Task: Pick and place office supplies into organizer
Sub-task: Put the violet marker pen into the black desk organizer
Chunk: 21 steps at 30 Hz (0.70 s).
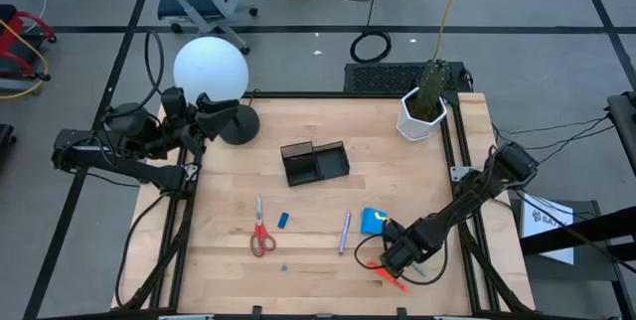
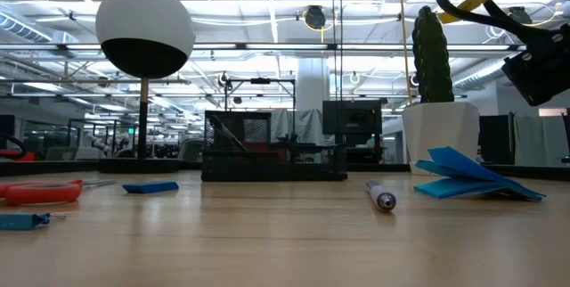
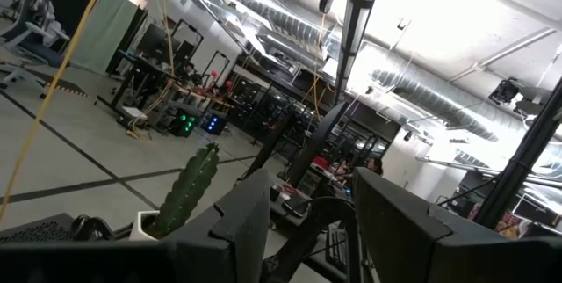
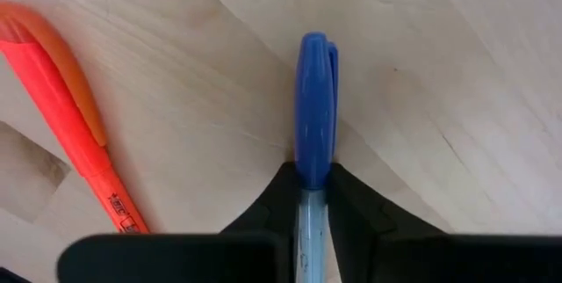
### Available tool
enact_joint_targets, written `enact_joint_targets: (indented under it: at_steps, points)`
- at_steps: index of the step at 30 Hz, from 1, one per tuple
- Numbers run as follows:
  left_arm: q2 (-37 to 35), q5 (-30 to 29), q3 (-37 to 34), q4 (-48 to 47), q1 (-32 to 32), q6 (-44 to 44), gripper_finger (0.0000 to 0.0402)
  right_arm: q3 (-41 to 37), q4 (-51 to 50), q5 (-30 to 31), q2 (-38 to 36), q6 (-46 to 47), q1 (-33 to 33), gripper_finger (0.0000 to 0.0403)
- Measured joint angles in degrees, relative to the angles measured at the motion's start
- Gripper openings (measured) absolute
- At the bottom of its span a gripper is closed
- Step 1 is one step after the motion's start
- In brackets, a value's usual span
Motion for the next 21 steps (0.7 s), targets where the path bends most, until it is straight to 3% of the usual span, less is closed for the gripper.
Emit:
enact_joint_targets:
  at_steps: [10, 21]
  points:
    - [0.02, 0.0, 0.0, 0.0, 0.01, 0.01, 0.017, 0.05, -0.64, 2.95, -6.45, -3.25, -0.82, 0.0031]
    - [0.02, 0.02, -0.02, 0.02, 0.01, -0.01, 0.017, 0.12, 4.66, 3.05, -11.72, -15.49, -6.79, 0.0032]
